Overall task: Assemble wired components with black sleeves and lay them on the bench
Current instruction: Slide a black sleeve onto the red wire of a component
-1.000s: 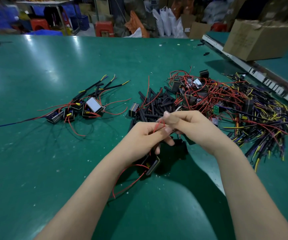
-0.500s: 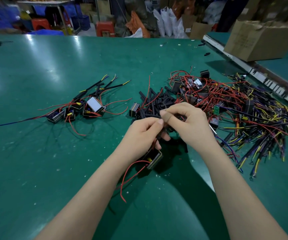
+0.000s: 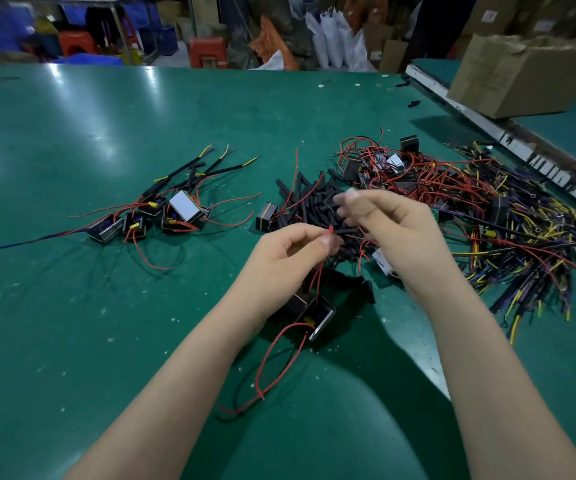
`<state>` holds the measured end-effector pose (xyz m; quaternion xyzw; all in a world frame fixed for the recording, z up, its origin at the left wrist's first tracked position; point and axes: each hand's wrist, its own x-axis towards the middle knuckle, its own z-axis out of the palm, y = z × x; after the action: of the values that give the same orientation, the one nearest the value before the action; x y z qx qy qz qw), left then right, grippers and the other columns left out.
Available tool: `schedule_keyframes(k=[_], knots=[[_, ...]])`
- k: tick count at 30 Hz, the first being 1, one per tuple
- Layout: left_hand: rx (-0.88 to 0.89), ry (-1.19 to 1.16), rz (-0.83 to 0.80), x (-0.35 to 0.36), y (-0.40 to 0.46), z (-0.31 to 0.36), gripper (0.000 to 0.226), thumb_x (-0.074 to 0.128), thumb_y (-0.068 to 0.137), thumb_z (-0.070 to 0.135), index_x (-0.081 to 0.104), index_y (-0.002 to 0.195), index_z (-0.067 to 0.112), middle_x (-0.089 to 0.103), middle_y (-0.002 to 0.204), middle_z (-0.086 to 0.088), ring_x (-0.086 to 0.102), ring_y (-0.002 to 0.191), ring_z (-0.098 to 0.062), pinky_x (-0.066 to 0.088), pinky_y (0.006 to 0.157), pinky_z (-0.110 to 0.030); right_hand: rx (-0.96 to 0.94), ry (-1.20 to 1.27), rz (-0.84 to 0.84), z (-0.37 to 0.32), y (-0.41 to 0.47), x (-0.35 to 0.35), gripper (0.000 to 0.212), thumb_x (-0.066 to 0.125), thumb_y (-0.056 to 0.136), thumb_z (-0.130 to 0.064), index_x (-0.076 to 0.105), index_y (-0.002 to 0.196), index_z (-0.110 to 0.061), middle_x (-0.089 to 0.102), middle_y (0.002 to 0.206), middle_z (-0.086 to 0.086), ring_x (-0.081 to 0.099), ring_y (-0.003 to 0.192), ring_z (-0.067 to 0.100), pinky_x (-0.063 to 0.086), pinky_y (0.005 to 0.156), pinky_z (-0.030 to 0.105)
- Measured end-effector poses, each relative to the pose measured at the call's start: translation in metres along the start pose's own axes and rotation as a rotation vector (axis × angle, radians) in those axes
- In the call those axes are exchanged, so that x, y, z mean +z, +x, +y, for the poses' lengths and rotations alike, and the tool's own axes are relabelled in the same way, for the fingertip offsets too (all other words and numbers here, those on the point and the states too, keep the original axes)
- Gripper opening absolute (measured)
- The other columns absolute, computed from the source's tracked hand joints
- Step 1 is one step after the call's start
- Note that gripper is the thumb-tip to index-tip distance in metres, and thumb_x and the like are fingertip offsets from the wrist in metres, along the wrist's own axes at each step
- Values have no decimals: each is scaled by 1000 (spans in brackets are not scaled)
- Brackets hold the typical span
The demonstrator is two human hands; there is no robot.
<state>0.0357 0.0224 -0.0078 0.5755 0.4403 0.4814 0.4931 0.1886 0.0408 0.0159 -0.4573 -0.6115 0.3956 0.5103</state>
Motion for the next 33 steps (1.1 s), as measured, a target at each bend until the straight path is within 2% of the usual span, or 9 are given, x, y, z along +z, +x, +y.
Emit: schedule_keyframes(k=[3, 5, 8, 13, 19, 23, 28, 31, 33], knots=[[-35, -106, 19, -8, 1, 5, 19, 54, 94, 13, 68, 82, 19, 63, 61, 12, 55, 55, 2, 39, 49, -10, 45, 45, 188, 8, 7, -6, 11, 57, 95, -23, 68, 92, -23, 68, 72, -12, 60, 67, -2, 44, 61, 9], [-41, -214, 48, -15, 2, 9, 18, 54, 93, 13, 68, 82, 18, 63, 62, 11, 54, 53, 1, 38, 45, -11, 7, -180, 258, 18, 9, -10, 8, 59, 94, -23, 68, 94, -22, 67, 77, -9, 60, 74, 4, 48, 70, 18], [-39, -358, 126, -25, 3, 16, 17, 54, 92, 19, 67, 81, 20, 63, 63, 11, 52, 49, 1, 41, 47, -11, -83, -635, 123, 31, 8, -7, 15, 63, 90, -23, 70, 104, -20, 67, 87, -7, 62, 86, 14, 49, 82, 28], [-30, -462, 303, -40, 7, 20, 16, 48, 97, 26, 59, 86, 23, 65, 60, 12, 49, 42, 1, 37, 40, -9, -126, -930, -155, 41, 4, 16, 23, 63, 88, -36, 67, 110, -28, 63, 97, -7, 53, 99, 20, 48, 82, 35], [41, -534, 340, -43, 9, 17, 14, 48, 97, 27, 58, 88, 24, 65, 63, 12, 51, 43, 1, 40, 43, -8, -114, -1080, -266, 41, 0, 27, 23, 56, 91, -46, 66, 106, -31, 55, 101, -8, 42, 107, 20, 29, 80, 31], [71, -547, 309, -39, 8, 14, 13, 49, 96, 24, 59, 89, 23, 64, 63, 11, 57, 50, -1, 44, 49, -10, -24, -1153, -269, 40, -2, 29, 28, 51, 91, -54, 66, 103, -34, 52, 111, -6, 38, 113, 22, 27, 85, 37], [23, -495, 190, -30, 5, 12, 11, 54, 85, 29, 60, 89, 21, 65, 66, 9, 62, 57, -1, 37, 43, -10, 13, -1210, -219, 42, -5, 35, 29, 49, 96, -43, 62, 115, -25, 48, 121, -1, 31, 117, 27, 28, 93, 39], [-5, -469, 148, -26, 5, 9, 16, 57, 78, 32, 63, 88, 21, 67, 68, 8, 63, 59, -3, 37, 45, -11, -30, -1255, -183, 43, -6, 37, 26, 47, 97, -31, 55, 119, -18, 48, 123, 2, 32, 115, 28, 28, 90, 39], [-14, -459, 142, -25, 5, 8, 16, 58, 77, 32, 63, 87, 22, 68, 68, 7, 63, 59, -3, 37, 47, -12, -3, -1135, -100, 40, -3, 33, 18, 44, 99, -31, 51, 111, -19, 54, 115, 2, 36, 111, 27, 26, 84, 39]])
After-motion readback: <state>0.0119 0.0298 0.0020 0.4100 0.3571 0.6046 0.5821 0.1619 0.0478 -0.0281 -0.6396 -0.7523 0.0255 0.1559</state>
